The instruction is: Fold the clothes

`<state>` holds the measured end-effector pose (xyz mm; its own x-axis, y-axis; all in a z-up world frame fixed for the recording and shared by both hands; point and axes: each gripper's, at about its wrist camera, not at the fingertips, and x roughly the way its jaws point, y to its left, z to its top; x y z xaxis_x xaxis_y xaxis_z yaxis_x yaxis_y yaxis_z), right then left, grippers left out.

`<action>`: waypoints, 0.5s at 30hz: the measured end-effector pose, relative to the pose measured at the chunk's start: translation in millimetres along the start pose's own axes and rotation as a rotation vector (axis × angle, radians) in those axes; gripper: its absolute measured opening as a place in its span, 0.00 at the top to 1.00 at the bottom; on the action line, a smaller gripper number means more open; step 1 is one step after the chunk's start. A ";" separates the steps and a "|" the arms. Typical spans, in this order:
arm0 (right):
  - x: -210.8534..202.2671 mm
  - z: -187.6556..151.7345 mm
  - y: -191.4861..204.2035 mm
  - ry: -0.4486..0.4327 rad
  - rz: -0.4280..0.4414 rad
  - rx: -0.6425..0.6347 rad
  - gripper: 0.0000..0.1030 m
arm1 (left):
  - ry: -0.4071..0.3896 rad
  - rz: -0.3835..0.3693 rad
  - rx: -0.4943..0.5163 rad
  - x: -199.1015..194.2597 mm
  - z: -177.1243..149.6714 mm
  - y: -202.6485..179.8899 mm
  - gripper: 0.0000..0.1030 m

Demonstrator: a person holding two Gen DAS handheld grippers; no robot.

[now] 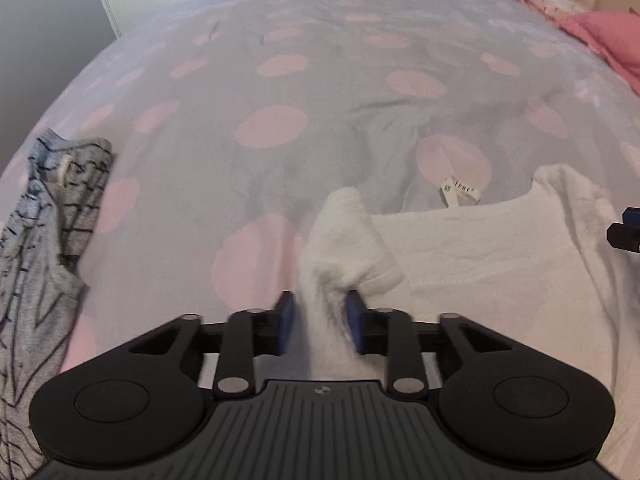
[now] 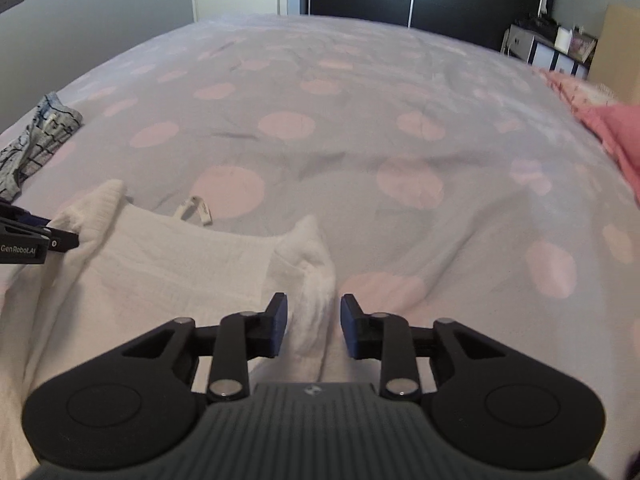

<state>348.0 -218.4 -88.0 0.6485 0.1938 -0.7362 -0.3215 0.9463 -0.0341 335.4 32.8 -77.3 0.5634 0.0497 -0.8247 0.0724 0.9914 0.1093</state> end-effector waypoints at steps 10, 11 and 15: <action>-97.3 -23.0 28.0 0.050 0.074 -0.078 0.45 | -0.013 -0.090 0.125 -110.4 -60.8 -9.7 0.64; -110.0 -30.3 34.6 0.060 0.080 -0.100 0.46 | -0.011 -0.102 0.152 -120.3 -71.9 -14.8 0.64; -158.8 -62.2 58.7 0.073 0.126 -0.160 0.47 | -0.017 -0.156 0.248 -162.8 -126.1 -28.7 0.64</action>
<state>183.2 -209.8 -15.2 0.5460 0.2834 -0.7884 -0.5062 0.8615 -0.0409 137.8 11.5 -16.1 0.5432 -0.1049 -0.8331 0.3566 0.9271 0.1158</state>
